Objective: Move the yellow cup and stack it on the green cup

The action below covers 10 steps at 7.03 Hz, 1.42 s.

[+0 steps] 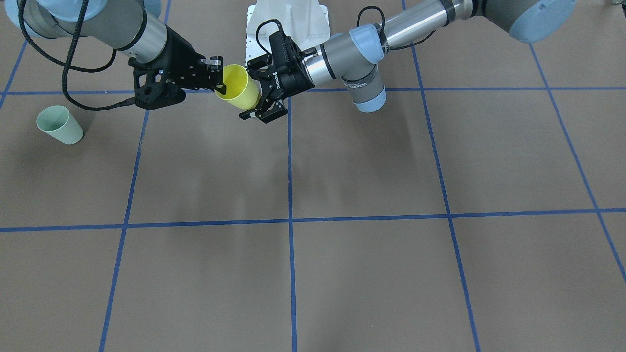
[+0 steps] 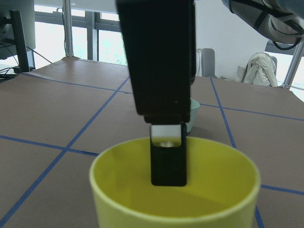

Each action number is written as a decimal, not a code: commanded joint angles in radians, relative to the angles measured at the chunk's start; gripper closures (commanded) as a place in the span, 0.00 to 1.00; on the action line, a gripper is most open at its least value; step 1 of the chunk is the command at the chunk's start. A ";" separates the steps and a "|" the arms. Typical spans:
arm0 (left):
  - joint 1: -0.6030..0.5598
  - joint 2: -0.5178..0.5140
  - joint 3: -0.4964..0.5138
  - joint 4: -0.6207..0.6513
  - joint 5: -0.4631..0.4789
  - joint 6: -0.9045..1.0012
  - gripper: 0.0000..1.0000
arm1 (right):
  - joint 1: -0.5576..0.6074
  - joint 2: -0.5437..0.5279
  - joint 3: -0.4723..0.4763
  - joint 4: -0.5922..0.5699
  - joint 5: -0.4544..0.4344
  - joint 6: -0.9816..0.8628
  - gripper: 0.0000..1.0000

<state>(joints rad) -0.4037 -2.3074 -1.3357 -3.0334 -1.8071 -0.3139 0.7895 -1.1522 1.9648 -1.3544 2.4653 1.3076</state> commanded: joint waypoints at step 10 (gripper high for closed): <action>-0.058 0.123 0.012 0.008 0.386 -0.321 0.00 | 0.258 -0.753 0.276 0.001 -0.262 -0.068 1.00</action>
<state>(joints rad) -0.4487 -2.2150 -1.3270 -3.0283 -1.4761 -0.5798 1.0363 -1.8483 2.2434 -1.3568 2.2063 1.2850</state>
